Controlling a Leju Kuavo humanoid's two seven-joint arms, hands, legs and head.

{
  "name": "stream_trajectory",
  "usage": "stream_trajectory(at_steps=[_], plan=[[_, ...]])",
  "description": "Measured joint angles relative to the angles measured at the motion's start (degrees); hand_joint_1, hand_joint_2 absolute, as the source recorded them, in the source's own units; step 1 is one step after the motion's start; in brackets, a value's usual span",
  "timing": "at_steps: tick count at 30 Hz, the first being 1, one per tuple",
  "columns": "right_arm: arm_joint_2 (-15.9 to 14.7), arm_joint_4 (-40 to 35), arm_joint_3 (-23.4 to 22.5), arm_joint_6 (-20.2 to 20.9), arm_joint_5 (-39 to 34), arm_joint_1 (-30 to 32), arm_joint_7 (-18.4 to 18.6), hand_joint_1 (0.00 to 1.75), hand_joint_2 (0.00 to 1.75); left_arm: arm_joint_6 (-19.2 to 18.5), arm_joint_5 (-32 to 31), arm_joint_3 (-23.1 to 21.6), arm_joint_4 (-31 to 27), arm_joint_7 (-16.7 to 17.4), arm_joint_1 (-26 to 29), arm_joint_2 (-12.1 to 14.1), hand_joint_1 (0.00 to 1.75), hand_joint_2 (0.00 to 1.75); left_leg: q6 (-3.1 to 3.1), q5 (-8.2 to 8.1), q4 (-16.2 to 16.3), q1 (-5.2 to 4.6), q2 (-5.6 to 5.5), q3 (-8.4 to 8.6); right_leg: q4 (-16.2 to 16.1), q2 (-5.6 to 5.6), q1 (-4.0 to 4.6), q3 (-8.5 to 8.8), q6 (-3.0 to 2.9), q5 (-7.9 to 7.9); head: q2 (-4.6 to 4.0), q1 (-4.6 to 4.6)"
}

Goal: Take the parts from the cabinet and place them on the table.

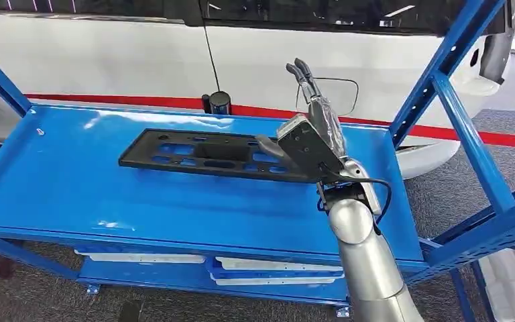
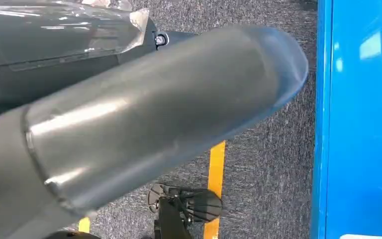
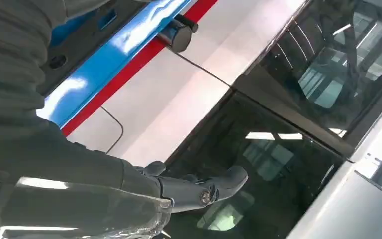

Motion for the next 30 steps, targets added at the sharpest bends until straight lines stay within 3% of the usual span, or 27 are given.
stream_trajectory(at_steps=[4,7,11,15,17,20,30], plan=[[0.46,0.41,1.26,0.87,3.44,-0.12,0.39,0.00,1.75,0.59,0.00,0.00,0.02,0.59,0.02,0.00,0.00,0.00,-0.02,0.01,-0.01,0.14,0.02,-0.01,0.14,0.02,0.17,0.00,0.00,0.00,0.00,0.02],[3.13,4.03,5.10,1.84,6.01,-1.05,-0.70,0.00,1.75,2.10,1.82,0.15,0.02,0.90,0.08,0.04,0.00,0.00,-0.03,0.00,-0.01,0.16,0.19,-0.03,0.33,0.12,0.22,-0.14,-0.01,0.00,0.00,0.04],[8.28,12.95,14.23,0.90,4.40,-4.13,-2.14,0.00,1.75,4.24,4.31,1.75,0.02,1.01,0.74,0.09,0.00,0.00,-0.08,0.02,-0.02,0.26,0.30,-0.08,0.48,0.12,0.23,-0.42,-0.14,-0.10,0.00,-0.02],[10.45,17.97,24.75,-0.24,2.73,-7.34,1.19,0.00,1.75,4.94,5.29,3.04,0.02,-0.05,1.14,0.09,0.00,0.00,-0.10,0.01,-0.04,0.31,0.29,-0.15,0.52,0.10,0.31,-0.43,-0.20,-0.14,0.00,0.00],[10.73,20.66,33.50,0.00,3.63,-10.80,4.70,0.00,1.75,4.83,6.12,3.98,0.02,-2.60,1.05,0.11,0.00,0.00,-0.13,0.03,-0.04,0.32,0.35,-0.15,0.52,0.12,0.32,-0.51,-0.21,-0.15,0.00,0.00],[10.73,22.69,43.35,-0.39,3.74,-12.85,5.99,0.00,1.75,4.79,6.54,4.68,0.02,-3.28,0.87,0.17,0.00,0.00,-0.13,0.03,-0.04,0.38,0.14,-0.14,0.51,-0.03,0.31,-0.50,-0.24,-0.18,0.00,0.02],[10.73,27.02,54.30,-1.01,4.53,-17.12,6.36,0.00,1.75,4.77,6.10,5.42,0.02,-4.11,0.93,0.24,0.00,0.00,-0.10,0.06,-0.03,0.29,0.07,-0.15,0.50,-0.06,0.21,-0.45,-0.23,-0.15,0.00,0.02]])
